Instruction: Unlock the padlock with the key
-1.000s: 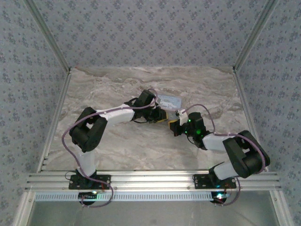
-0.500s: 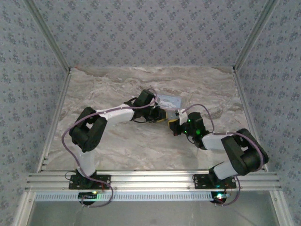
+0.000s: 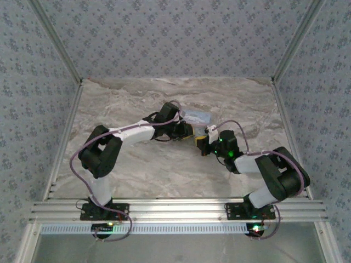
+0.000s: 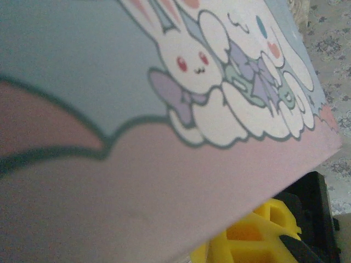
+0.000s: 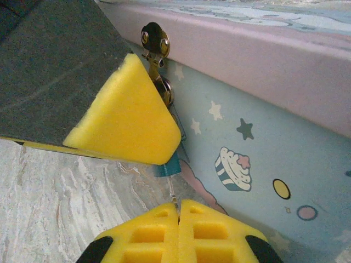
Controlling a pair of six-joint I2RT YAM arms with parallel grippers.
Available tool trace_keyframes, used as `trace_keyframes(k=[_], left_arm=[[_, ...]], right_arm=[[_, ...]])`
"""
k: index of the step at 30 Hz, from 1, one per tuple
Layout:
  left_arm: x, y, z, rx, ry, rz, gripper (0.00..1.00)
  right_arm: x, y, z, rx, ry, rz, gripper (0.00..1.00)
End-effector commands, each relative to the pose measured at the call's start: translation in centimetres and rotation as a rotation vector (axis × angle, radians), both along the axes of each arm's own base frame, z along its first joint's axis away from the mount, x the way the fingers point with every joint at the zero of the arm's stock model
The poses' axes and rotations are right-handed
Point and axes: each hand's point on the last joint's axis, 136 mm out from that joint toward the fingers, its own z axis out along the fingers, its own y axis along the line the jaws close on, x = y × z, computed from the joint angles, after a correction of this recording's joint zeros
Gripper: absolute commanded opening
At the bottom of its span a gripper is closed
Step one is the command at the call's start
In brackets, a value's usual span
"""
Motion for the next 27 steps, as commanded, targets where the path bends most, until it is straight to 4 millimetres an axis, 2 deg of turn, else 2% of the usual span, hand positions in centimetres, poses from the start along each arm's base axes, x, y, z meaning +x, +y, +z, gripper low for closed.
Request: trace_keyframes(k=[1,13,27], left_arm=[[-1.4,-1.4,3.5,-0.089,-0.026,-0.066,0.17],[-1.6,-1.3,2.7,-0.072,-0.014,-0.068,0.17],[-1.7,-1.4,2.7,-0.073,-0.013,-0.075,0.17]], right_arm=[[1.4,0.1,2.3,0.041,-0.089,-0.018,0.01],[2.2,0.6,3.9,0.092,-0.113,0.000,0.01],[3.0,1.4,5.2,0.139,-0.125,0.029,0.01]])
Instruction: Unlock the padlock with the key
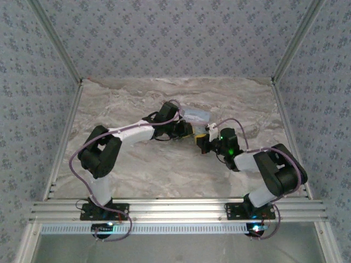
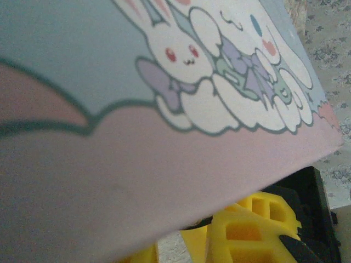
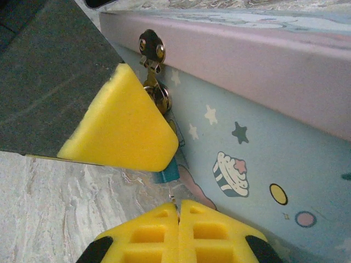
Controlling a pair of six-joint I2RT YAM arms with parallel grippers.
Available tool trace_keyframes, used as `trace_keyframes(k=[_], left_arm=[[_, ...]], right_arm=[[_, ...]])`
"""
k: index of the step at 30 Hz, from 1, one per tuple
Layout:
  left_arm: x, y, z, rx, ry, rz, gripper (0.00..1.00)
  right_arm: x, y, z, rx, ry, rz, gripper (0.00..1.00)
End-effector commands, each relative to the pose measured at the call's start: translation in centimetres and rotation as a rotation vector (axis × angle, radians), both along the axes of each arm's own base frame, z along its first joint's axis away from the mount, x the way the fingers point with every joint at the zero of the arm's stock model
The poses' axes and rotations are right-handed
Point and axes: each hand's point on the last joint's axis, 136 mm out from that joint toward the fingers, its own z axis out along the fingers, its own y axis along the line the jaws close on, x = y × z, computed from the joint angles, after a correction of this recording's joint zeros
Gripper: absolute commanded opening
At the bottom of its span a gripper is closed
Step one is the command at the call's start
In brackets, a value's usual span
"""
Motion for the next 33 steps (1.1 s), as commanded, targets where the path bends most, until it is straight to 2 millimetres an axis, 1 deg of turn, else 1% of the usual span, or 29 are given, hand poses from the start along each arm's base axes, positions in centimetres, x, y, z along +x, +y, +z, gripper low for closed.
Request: trace_keyframes(k=[1,16,25,28,33], left_arm=[[-2.2,-1.5,2.4,-0.073,0.005,-0.093,0.17],[-2.2,-1.6,2.4,-0.076,0.009,-0.095,0.17],[-2.3,-1.8,2.4,-0.079,0.014,-0.097,0.17],[-2.1,-1.6,2.2,-0.072,0.009,-0.090,0.18],[-1.5,-1.2,1.2,-0.053,0.002,-0.071,0.21]], right_arm=[[2.3,1.1,4.9,0.095,-0.141,0.005,0.01],[3.7,2.1,7.6,0.137,-0.191,0.020,0.01],[4.3,2.3,8.7,0.160,-0.209,0.015,0.01],[4.1,2.3,7.8,0.143,-0.184,0.013,0.01],[3.3,1.8,4.5,0.108,-0.096,-0.007,0.00]])
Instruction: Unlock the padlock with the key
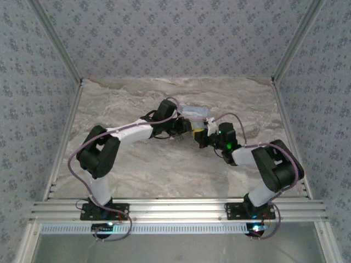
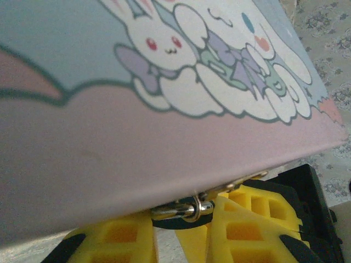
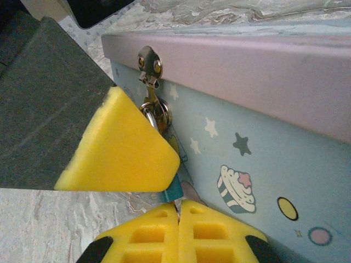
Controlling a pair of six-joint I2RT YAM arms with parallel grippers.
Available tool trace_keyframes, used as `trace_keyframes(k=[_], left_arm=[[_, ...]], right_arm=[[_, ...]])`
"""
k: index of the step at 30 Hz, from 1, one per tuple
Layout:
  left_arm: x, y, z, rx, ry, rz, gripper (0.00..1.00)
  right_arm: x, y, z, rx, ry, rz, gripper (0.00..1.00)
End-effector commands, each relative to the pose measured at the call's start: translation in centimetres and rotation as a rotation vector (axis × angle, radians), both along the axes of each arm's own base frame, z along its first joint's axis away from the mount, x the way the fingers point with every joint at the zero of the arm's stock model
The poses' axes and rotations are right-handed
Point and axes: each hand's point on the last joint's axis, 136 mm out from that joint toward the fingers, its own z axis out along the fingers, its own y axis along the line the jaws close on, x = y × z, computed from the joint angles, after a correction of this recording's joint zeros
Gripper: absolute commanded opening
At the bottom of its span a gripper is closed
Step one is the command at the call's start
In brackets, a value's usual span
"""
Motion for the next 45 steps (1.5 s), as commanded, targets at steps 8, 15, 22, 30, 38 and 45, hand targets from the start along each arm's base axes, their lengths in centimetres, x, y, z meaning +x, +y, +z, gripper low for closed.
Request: trace_keyframes(k=[8,15,22,30,38,45], left_arm=[[-2.6,-1.4,-2.0,-0.018,0.054,-0.101,0.26],[-2.1,0.1,-1.6,-0.004,0.021,-0.063,0.43],[-1.8,3.4,-0.7,-0.004,-0.015,0.027,0.60],[-1.3,5.0,-1.8,-0.178,0.020,0.180,0.60],[-1.0,5.0,-3.1,-0.280,0.055,0.271,0.55],[-1.0,3.9,-3.6,-0.286,0.064,0.261,0.53]], right_arm=[[0.0,0.5,-1.2,0.059,0.009,-0.057,0.00],[-0.3,0.6,-2.9,0.060,0.067,-0.081,0.00],[-0.8,1.6,-4.0,0.076,0.123,-0.070,0.00],[-1.4,2.6,-3.8,0.140,0.205,-0.075,0.00],[-1.8,3.1,-3.7,0.226,0.329,-0.100,0.00],[-1.6,3.6,-3.4,0.287,0.410,-0.095,0.00]])
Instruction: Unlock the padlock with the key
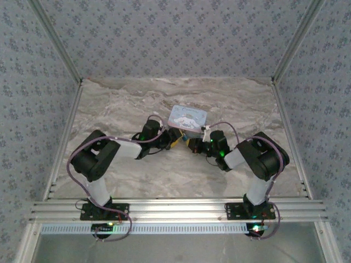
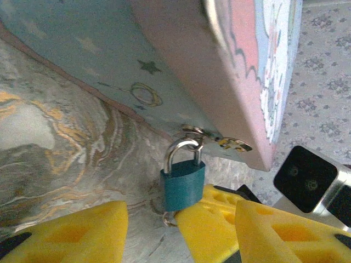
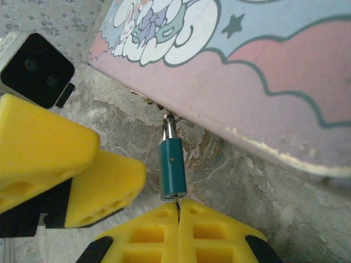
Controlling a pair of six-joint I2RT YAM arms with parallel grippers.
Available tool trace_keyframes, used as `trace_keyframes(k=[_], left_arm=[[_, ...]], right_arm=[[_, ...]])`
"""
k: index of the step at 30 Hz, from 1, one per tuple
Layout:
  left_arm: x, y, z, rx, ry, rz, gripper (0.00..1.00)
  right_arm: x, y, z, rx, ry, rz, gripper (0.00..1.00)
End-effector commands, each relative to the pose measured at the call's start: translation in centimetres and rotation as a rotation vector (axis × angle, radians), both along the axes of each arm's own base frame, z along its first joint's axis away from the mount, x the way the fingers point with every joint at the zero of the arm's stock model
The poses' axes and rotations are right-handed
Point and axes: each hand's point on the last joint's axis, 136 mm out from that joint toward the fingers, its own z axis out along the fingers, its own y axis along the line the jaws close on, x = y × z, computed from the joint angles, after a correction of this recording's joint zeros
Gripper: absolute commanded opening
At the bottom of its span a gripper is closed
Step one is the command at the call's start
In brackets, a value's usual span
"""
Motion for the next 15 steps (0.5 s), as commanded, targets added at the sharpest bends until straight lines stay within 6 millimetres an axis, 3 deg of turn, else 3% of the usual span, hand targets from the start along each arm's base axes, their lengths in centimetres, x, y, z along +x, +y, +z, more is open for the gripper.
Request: trace_keyframes(k=[1,15], left_arm=[[0.7,-1.0,0.9,-0.047,-0.029,0.006,0.52],[1.2,-1.9,-0.1,-0.047,-0.021,0.023,0.43]], right_arm=[[0.5,1.0,1.3,0.074,0.028,0.009,0.00],[0.7,1.6,1.9,0.132,0.089,0.015,0.00]])
